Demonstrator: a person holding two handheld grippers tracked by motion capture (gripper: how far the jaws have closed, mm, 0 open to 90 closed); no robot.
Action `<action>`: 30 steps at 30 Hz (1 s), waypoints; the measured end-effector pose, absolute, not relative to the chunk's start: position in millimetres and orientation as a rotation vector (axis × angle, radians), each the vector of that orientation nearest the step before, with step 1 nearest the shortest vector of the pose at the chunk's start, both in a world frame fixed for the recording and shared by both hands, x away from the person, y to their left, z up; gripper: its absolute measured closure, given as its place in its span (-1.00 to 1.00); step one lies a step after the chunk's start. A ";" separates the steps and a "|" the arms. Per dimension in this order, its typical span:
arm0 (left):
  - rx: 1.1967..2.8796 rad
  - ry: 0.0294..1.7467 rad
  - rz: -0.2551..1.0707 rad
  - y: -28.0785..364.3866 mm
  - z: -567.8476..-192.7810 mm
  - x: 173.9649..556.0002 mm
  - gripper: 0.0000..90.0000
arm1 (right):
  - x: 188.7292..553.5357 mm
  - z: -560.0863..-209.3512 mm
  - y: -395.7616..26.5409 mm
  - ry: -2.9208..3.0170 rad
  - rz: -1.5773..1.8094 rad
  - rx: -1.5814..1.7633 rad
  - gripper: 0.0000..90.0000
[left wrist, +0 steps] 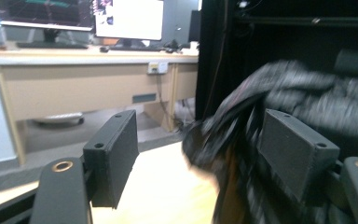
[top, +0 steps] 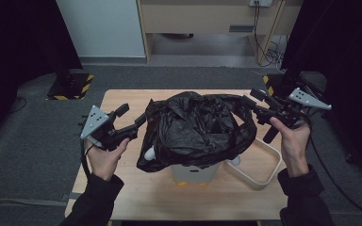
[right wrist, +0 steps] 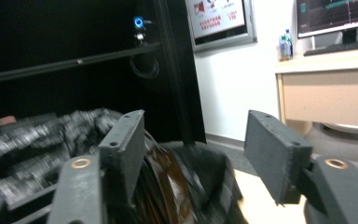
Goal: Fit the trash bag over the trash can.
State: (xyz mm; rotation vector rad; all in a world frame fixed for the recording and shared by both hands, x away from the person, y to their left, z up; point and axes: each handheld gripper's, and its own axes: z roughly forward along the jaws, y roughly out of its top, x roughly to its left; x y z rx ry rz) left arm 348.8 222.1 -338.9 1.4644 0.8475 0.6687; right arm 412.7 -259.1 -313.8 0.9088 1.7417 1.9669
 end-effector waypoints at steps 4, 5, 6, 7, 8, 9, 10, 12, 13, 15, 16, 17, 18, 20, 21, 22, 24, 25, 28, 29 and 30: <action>1.475 0.924 0.659 240.9 -362.5 340.8 -0.38 | 409.8 -297.1 -257.2 1.718 2.022 0.879 -0.07; 1.469 0.949 0.650 245.0 -370.2 339.1 -0.38 | 409.0 -292.8 -256.4 1.711 2.029 0.873 -0.06; 1.467 0.976 0.641 248.5 -378.5 337.7 -0.38 | 408.3 -288.5 -255.1 1.703 2.038 0.868 -0.04; 1.471 1.002 0.636 251.5 -386.3 336.9 -0.38 | 407.8 -284.2 -253.5 1.697 2.045 0.861 -0.02; 1.479 1.025 0.633 253.8 -393.6 336.8 -0.37 | 407.3 -279.7 -251.4 1.693 2.051 0.852 0.00; 1.485 1.047 0.629 255.7 -400.2 337.0 -0.36 | 406.9 -275.1 -248.9 1.695 2.052 0.843 0.01; 1.487 1.062 0.625 257.1 -406.5 337.2 -0.36 | 406.6 -270.5 -246.0 1.697 2.052 0.836 0.02; 1.504 1.085 0.623 259.8 -418.9 338.9 -0.36 | 406.0 -261.5 -238.6 1.703 2.064 0.820 0.03; 1.507 1.094 0.622 260.7 -423.0 339.6 -0.36 | 405.4 -256.0 -233.2 1.710 2.068 0.810 0.03; 1.518 1.120 0.613 263.0 -434.3 341.1 -0.36 | 404.7 -248.9 -224.6 1.722 2.070 0.796 0.02; 1.525 1.137 0.601 263.9 -439.7 341.9 -0.36 | 404.3 -245.2 -219.2 1.729 2.071 0.792 0.02; 1.532 1.151 0.585 264.4 -445.0 342.8 -0.36 | 404.0 -241.6 -213.5 1.740 2.063 0.781 0.01; 1.550 1.159 0.573 265.2 -449.6 343.7 -0.36 | 403.5 -238.3 -207.4 1.750 2.062 0.773 0.01; 1.580 1.174 0.557 265.7 -456.9 345.6 -0.34 | 402.4 -231.7 -195.0 1.775 2.059 0.749 0.00; 1.584 1.187 0.549 265.6 -460.0 346.3 -0.34 | 402.2 -228.5 -188.6 1.787 2.053 0.732 -0.01; 1.590 1.197 0.537 265.3 -463.1 347.3 -0.34 | 402.0 -225.4 -182.3 1.800 2.047 0.721 -0.01; 1.619 1.214 0.521 263.4 -469.2 348.7 -0.34 | 402.3 -219.5 -170.2 1.819 2.035 0.702 -0.01; 1.638 1.218 0.516 261.8 -471.8 349.4 -0.34 | 402.4 -217.1 -164.0 1.828 2.028 0.695 -0.01; 1.670 1.208 0.508 258.5 -473.5 351.7 -0.33 | 402.2 -213.4 -143.8 1.868 2.014 0.675 -0.01; 1.668 1.205 0.506 258.3 -473.3 351.8 -0.34 | 401.7 -213.4 -133.2 1.892 2.006 0.669 -0.01; 1.668 1.204 0.505 258.2 -473.3 351.8 -0.34 | 401.5 -214.0 -128.1 1.905 2.006 0.663 -0.01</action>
